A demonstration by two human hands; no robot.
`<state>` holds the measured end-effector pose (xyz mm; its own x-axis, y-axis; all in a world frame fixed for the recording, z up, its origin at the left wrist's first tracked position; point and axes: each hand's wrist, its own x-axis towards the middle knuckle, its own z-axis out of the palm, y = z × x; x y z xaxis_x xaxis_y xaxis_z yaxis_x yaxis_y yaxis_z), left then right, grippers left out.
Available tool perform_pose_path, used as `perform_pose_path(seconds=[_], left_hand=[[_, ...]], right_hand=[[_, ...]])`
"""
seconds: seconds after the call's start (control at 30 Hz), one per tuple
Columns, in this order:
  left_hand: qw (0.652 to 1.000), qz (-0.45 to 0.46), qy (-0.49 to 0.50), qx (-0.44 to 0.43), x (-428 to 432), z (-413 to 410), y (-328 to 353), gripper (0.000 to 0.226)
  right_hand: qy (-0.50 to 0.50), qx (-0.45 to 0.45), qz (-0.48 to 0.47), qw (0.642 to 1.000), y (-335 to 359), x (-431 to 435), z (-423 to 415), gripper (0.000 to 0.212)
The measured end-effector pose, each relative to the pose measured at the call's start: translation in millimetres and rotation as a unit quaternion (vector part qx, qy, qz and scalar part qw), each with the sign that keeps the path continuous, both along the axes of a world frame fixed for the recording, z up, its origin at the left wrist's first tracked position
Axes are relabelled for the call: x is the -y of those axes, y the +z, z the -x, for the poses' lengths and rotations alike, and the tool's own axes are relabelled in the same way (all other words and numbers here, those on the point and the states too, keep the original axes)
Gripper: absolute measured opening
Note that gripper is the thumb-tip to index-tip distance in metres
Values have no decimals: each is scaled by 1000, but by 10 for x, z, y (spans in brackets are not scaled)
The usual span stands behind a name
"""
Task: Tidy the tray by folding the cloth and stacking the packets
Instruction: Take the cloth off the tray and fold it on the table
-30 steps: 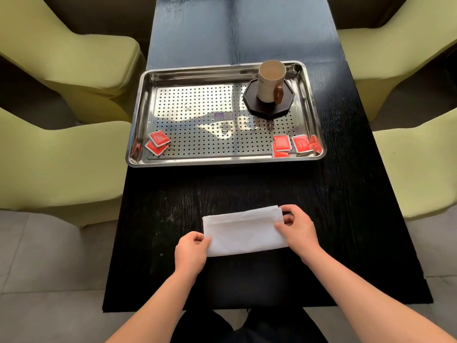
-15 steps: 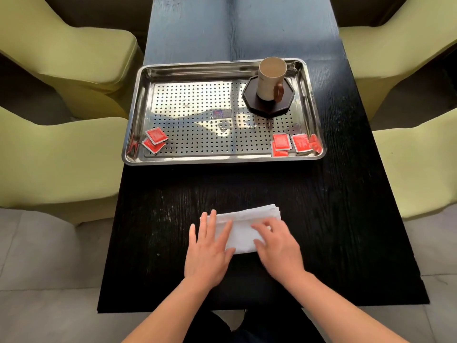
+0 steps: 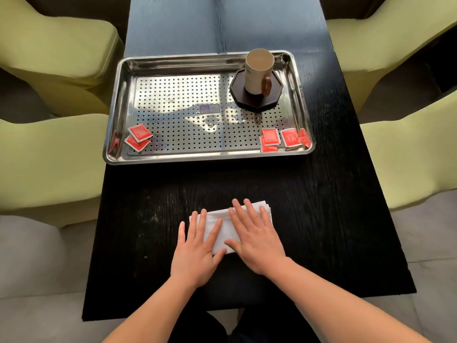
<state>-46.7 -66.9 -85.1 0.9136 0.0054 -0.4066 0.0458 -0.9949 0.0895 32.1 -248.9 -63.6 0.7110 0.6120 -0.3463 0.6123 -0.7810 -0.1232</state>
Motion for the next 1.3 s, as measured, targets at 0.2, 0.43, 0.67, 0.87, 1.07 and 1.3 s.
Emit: perform_pose_path(seconds=[0.2, 0.43, 0.67, 0.87, 1.07, 1.3], left_hand=[[1000, 17, -1, 12, -43, 8, -24, 75], [996, 54, 70, 10, -4, 21, 94, 80], [840, 227, 491, 52, 127, 6, 328, 72], [782, 226, 580, -22, 69, -147, 314, 60], [729, 293, 617, -43, 26, -264, 341, 18], [790, 271, 550, 4, 43, -225, 438, 13]], right_hand=[[-8, 0, 47, 999, -237, 304, -116, 93], [-20, 13, -2, 1000, -101, 315, -89, 90], [-182, -101, -397, 894, 82, -214, 322, 59], [-327, -235, -473, 783, 15, -642, 235, 61], [-351, -270, -460, 769, -12, -609, 170, 59], [-423, -303, -506, 688, 45, -517, 411, 56]])
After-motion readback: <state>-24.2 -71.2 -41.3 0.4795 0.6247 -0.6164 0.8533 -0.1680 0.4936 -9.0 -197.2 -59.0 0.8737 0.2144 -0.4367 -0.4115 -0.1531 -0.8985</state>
